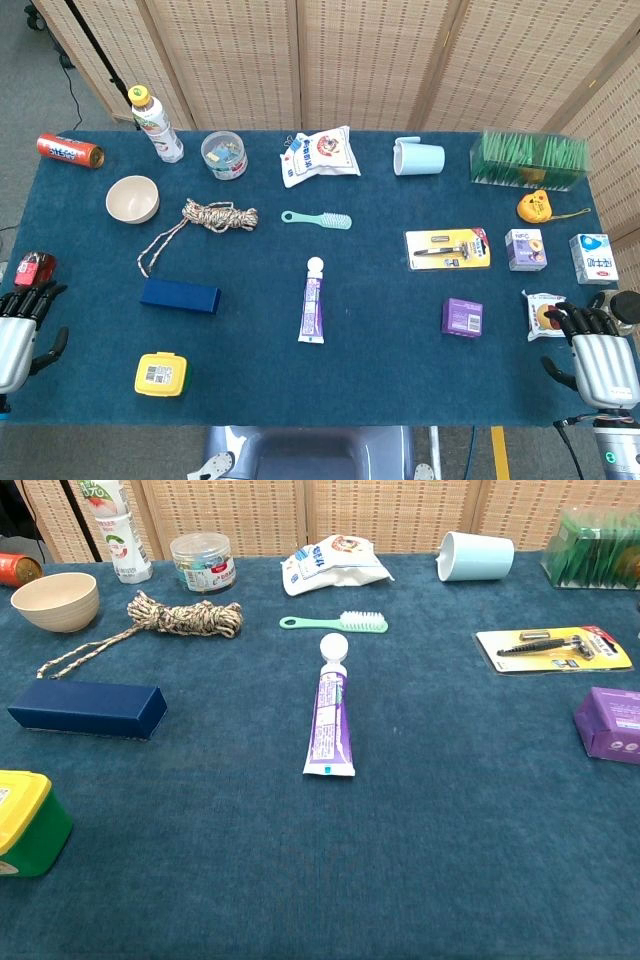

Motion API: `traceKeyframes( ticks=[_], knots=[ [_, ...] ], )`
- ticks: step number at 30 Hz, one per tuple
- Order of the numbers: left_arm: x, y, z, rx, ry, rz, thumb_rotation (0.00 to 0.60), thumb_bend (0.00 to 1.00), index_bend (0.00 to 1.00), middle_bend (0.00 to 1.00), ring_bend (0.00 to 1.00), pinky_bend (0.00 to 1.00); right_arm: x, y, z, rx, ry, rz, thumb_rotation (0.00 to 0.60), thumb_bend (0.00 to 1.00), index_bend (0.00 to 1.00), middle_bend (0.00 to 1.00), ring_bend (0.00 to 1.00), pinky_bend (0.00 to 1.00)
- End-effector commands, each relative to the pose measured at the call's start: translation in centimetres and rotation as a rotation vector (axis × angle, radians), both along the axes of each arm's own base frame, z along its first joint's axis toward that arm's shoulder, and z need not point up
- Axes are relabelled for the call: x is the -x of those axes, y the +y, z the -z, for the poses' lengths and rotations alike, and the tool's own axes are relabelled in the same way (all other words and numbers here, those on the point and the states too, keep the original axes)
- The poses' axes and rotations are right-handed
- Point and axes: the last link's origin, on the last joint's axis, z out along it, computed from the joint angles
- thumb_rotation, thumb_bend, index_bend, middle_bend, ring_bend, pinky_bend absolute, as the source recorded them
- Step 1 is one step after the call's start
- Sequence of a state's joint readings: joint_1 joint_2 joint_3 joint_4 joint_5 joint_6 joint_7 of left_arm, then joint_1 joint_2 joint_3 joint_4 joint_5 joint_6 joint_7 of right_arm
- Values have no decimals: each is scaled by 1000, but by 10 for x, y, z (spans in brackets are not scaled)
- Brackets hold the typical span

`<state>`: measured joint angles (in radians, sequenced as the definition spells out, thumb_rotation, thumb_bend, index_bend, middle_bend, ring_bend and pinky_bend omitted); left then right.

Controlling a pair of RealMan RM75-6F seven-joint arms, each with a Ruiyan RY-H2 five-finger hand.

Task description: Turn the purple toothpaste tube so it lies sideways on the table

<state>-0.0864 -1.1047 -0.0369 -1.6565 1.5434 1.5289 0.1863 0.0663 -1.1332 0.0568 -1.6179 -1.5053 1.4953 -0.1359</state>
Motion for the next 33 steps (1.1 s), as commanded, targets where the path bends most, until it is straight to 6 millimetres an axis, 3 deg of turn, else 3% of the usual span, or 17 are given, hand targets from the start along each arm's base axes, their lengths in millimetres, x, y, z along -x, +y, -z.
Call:
traceKeyframes(
  ticks=[1,14,25,33],
  knots=[
    [0,0,0,0,1,-1,514,424,203,207,200,231,-1,-1,1,-2,-1,-3,600,220,282,230,244,191],
    [-5,4,-5,15,-10,17,515,423,210,207,200,231,-2,-1,2,4,-3,-5,600,220,282,230,244,191],
    [-7,19,-5,92,-16,88,516,425,386,259,244,231,-8,-4,2,-1,14,-3,600,220,282,230,244,191],
    [-15,45,1,175,-2,197,515,424,492,320,279,231,-13,-6,3,-3,34,3,600,220,284,230,244,191]
  ],
)
